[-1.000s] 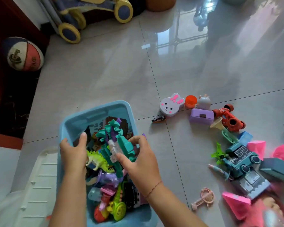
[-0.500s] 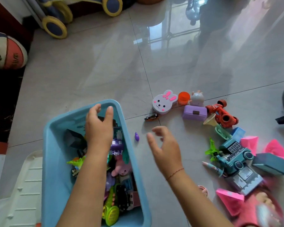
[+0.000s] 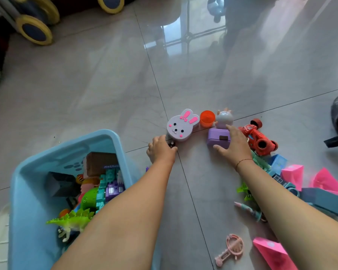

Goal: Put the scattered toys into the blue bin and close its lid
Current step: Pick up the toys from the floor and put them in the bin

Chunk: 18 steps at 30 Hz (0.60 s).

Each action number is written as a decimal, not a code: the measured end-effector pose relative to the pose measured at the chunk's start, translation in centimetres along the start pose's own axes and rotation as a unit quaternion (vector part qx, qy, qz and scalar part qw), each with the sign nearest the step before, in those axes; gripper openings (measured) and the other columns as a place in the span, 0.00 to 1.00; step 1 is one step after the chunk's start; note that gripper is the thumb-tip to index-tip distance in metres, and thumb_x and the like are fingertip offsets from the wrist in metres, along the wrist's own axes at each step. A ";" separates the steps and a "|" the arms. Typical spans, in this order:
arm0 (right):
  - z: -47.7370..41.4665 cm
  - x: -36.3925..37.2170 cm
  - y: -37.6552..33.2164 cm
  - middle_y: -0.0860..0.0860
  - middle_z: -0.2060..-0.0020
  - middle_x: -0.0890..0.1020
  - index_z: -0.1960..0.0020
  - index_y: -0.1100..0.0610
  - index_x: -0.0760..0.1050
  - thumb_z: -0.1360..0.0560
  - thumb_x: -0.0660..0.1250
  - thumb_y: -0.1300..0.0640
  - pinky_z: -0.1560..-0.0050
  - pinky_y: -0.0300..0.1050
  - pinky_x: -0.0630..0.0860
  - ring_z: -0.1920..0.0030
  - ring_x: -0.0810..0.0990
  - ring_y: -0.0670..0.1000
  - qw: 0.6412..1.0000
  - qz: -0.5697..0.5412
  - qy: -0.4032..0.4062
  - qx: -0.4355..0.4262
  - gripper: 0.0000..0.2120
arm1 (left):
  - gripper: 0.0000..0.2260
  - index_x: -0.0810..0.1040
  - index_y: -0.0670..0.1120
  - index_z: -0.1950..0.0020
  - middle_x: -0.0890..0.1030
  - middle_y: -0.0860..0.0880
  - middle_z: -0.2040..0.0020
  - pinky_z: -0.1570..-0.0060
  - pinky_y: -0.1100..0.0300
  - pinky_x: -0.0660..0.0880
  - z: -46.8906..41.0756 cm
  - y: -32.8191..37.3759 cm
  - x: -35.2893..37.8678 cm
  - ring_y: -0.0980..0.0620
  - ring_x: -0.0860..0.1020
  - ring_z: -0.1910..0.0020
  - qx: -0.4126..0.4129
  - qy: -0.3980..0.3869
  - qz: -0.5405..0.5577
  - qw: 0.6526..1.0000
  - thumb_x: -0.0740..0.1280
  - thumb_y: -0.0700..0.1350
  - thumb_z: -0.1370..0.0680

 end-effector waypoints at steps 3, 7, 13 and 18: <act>-1.4 1.2 -0.1 0.55 0.27 0.63 0.28 0.54 0.60 0.33 0.73 0.49 0.27 0.53 0.58 0.27 0.60 0.57 0.997 0.068 -0.020 -0.005 0.38 | 0.21 0.70 0.48 0.34 0.72 0.47 0.35 0.38 0.52 0.65 -1.2 -0.2 1.3 0.45 0.68 0.34 0.041 -0.018 -0.066 0.997 0.69 0.52 0.25; -1.5 2.0 -1.0 0.55 0.32 0.68 0.29 0.53 0.62 0.32 0.72 0.50 0.33 0.54 0.61 0.31 0.63 0.58 0.983 0.182 -0.029 0.026 0.35 | 0.19 0.72 0.46 0.35 0.74 0.46 0.37 0.42 0.52 0.70 -1.7 -0.9 2.3 0.45 0.68 0.35 0.053 -0.045 -0.078 0.995 0.68 0.48 0.24; 2.3 4.5 -1.8 0.55 0.47 0.79 0.42 0.53 0.72 0.33 0.70 0.49 0.48 0.49 0.71 0.45 0.76 0.60 0.989 0.129 -0.065 0.010 0.21 | 0.13 0.76 0.44 0.41 0.78 0.44 0.42 0.50 0.55 0.72 -1.2 -1.8 1.9 0.43 0.74 0.41 -0.008 -0.049 -0.071 0.996 0.64 0.49 0.22; 7.6 2.2 -4.4 0.49 0.56 0.79 0.43 0.50 0.70 0.32 0.71 0.46 0.58 0.47 0.74 0.54 0.77 0.55 0.982 -0.174 0.019 0.076 0.21 | 0.18 0.77 0.41 0.48 0.81 0.41 0.49 0.61 0.57 0.68 0.6 0.2 -1.7 0.40 0.78 0.51 -0.016 -0.022 0.042 0.999 0.58 0.55 0.20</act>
Point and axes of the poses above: each hand's wrist, its own z-axis away from the middle knuckle, its own x-axis out of the palm, y = z × x, the point moved 7 cm from there along -z, towards the middle knuckle
